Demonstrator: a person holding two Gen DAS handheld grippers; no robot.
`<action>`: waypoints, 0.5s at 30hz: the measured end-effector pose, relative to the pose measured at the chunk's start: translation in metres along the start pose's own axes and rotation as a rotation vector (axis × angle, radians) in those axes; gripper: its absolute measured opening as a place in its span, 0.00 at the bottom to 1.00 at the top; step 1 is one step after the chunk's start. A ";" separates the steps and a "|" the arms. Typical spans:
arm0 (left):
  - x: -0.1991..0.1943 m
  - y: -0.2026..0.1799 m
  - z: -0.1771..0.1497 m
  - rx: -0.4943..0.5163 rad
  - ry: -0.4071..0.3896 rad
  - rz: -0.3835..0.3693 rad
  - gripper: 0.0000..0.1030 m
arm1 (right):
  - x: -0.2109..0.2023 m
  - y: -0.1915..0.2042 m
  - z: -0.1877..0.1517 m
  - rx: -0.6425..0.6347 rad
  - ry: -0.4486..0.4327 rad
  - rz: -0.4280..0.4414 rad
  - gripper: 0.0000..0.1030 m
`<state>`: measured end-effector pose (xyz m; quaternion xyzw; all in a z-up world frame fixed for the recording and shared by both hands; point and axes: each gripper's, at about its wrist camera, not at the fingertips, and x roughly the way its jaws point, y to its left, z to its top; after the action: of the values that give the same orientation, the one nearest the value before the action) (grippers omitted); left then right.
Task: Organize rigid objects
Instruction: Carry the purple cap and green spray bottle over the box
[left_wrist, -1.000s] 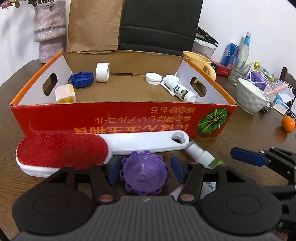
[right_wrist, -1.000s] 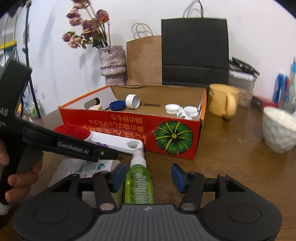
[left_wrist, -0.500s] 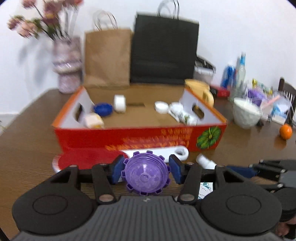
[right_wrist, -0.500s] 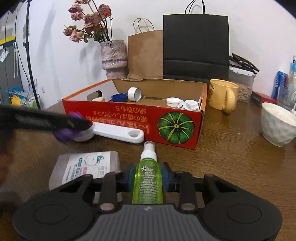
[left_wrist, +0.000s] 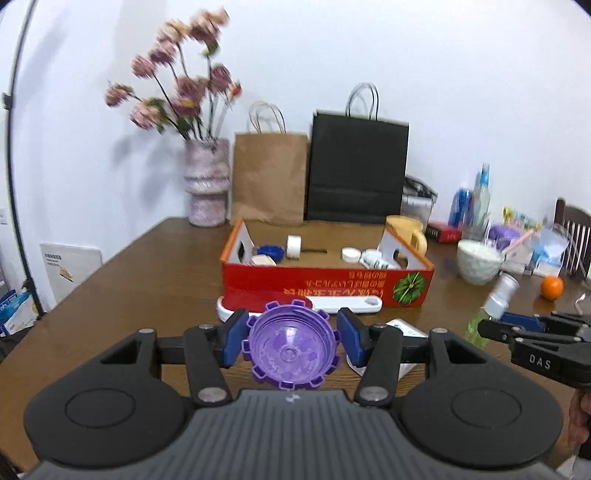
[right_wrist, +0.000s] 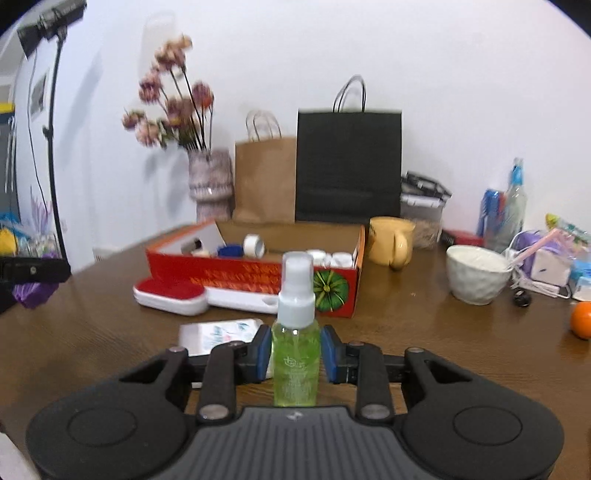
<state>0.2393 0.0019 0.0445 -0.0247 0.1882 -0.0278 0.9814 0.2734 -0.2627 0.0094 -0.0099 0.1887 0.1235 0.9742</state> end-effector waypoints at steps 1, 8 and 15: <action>-0.014 0.001 -0.002 -0.007 -0.021 -0.001 0.52 | -0.010 0.004 -0.001 0.003 -0.019 0.001 0.27; -0.071 0.009 -0.018 -0.027 -0.071 -0.022 0.52 | -0.072 0.030 -0.009 0.036 -0.096 0.022 0.26; -0.102 0.017 -0.030 -0.043 -0.094 -0.022 0.52 | -0.107 0.046 -0.024 0.041 -0.092 0.036 0.25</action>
<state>0.1340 0.0243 0.0530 -0.0490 0.1420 -0.0332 0.9881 0.1575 -0.2454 0.0278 0.0192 0.1464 0.1377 0.9794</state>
